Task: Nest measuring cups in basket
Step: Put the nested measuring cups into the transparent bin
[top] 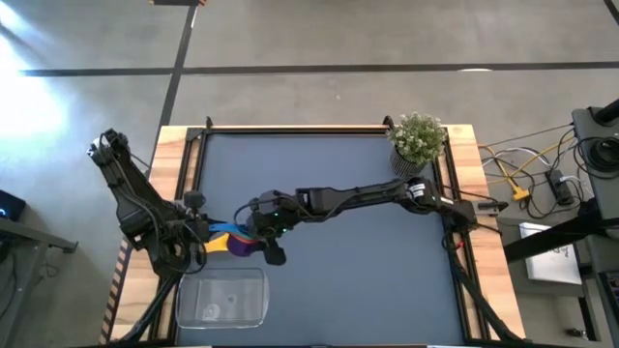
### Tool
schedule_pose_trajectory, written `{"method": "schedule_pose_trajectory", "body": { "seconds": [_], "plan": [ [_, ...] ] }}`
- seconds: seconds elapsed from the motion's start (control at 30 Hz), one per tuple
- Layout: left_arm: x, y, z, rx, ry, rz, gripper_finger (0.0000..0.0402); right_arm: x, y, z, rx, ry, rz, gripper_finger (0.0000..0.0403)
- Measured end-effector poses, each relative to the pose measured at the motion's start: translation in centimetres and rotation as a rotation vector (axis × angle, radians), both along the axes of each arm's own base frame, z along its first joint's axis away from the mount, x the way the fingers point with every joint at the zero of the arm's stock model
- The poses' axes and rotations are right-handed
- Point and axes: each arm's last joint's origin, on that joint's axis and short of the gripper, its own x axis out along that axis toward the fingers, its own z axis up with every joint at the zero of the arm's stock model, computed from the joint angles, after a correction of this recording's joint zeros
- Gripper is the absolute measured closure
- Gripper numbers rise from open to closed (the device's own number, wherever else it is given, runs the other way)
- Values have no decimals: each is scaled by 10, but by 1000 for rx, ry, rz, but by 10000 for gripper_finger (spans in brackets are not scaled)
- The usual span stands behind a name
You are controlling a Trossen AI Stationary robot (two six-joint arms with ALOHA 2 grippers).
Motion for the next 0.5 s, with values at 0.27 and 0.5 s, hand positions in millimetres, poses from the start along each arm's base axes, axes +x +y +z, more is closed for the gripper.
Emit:
{"method": "schedule_pose_trajectory", "body": {
  "seconds": [0.27,0.5],
  "plan": [
    [0,0,1,-3,-22,15,345,0,1,5,-15,5,39,357],
    [-1,2,3,-37,-18,9,276,-4,-1,3,-53,74,-23,357]
  ]
}}
